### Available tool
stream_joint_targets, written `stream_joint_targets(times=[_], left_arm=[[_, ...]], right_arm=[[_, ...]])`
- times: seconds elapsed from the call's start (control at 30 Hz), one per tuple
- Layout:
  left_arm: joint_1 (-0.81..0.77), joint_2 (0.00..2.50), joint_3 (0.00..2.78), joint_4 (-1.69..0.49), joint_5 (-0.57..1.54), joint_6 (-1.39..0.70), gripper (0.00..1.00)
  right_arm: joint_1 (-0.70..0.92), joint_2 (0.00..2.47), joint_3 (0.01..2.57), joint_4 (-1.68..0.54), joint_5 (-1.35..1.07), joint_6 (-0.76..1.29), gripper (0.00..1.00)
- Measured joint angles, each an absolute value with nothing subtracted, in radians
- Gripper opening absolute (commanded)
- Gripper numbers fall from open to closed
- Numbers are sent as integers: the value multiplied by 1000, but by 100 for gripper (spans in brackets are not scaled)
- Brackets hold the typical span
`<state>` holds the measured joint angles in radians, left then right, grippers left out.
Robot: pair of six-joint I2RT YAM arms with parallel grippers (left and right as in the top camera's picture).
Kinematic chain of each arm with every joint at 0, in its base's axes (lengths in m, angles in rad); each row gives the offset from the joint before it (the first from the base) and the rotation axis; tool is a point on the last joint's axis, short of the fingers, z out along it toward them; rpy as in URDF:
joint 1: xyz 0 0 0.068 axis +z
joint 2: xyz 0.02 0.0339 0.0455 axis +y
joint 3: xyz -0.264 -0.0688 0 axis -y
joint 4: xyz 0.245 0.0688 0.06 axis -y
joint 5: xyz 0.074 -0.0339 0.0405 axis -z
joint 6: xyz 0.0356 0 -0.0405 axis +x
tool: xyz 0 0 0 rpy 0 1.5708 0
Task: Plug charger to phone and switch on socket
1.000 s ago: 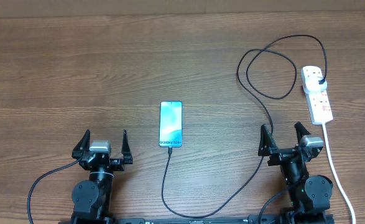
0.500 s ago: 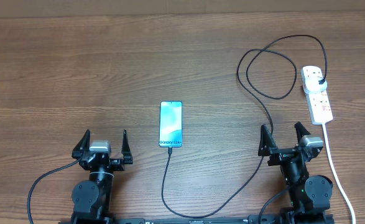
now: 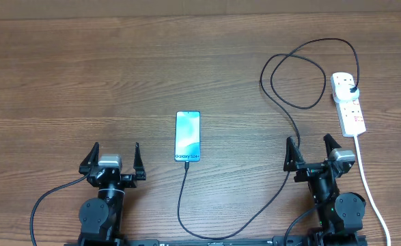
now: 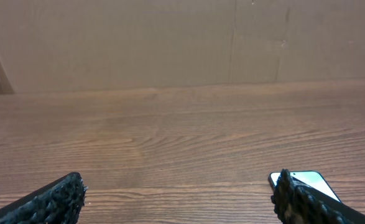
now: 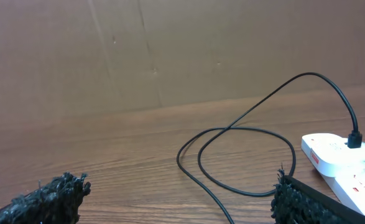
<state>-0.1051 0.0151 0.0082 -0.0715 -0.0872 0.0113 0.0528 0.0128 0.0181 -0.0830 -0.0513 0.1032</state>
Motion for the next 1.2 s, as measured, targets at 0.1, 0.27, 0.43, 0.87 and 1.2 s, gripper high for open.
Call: stream_joint_targets(times=[0.1,0.27,0.43,0.87,1.2], left_arm=[[-105,15,8,-72,-87,11,100],[-105,15,8,-72,-87,11,99],[-105,15,8,-72,-87,11,100],[-105,15,8,-72,-87,11,100],[-105,15,8,-72,-87,11,100]], right_arm=[[53,13,18,-83,-52,104,100],[53,13,18,-83,-51,103,100],[53,13,18,-83,-51,104,100],[53,13,18,-83,-52,104,100],[53,13,18,-83,-52,103,100]])
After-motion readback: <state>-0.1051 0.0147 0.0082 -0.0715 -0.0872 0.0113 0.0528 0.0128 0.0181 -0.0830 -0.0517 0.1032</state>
